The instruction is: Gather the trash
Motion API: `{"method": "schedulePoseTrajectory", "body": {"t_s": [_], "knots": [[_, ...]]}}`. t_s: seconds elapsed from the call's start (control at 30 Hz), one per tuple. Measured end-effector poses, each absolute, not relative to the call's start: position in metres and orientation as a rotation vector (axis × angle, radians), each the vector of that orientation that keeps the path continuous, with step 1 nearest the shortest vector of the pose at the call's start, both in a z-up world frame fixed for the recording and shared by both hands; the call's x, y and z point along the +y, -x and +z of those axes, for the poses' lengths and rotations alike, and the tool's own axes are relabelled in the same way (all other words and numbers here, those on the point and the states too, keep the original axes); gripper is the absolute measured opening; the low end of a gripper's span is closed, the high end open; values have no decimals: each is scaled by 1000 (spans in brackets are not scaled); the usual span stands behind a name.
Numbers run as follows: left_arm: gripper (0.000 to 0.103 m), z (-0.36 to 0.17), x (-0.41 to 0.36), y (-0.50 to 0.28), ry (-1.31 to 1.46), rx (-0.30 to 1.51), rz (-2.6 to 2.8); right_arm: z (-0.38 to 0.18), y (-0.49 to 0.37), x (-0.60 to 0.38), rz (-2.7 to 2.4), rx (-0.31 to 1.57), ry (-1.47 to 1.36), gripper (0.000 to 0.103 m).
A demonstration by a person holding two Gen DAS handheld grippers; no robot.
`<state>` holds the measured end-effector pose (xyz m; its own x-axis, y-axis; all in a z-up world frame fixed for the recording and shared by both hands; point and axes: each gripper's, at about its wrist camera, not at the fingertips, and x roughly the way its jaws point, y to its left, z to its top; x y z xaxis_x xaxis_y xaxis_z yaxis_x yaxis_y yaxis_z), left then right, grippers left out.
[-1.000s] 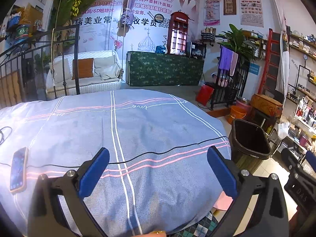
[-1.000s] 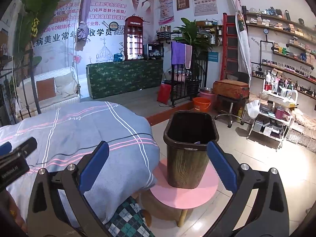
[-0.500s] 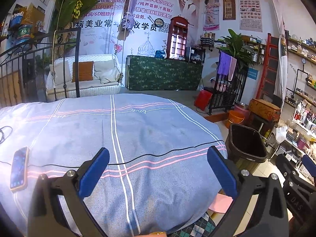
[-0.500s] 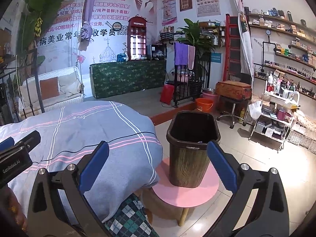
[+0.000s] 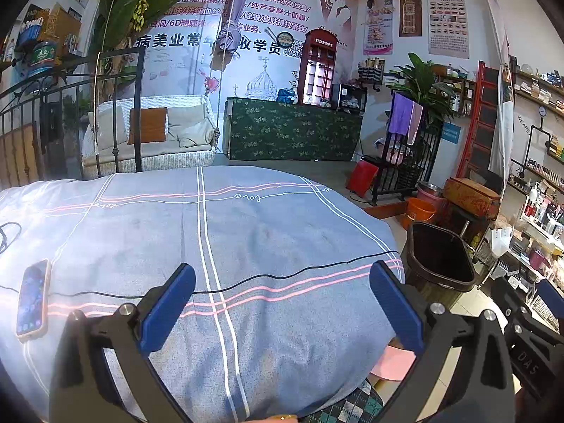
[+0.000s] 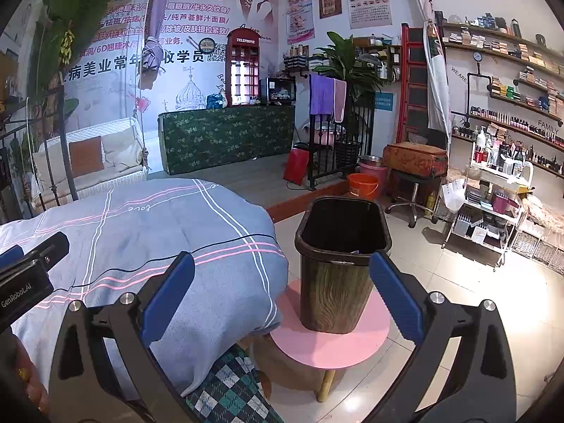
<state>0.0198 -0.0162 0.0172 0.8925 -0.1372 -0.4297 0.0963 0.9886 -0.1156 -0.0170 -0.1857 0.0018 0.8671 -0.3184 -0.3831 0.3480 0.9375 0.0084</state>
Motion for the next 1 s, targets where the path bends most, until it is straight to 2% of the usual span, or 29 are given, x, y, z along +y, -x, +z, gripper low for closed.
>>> {"method": "schedulePoseTrajectory", "body": {"t_s": [1.0], "knots": [[98, 15, -14, -19, 99, 462, -117, -2, 17, -188, -351, 395, -78, 98]]}}
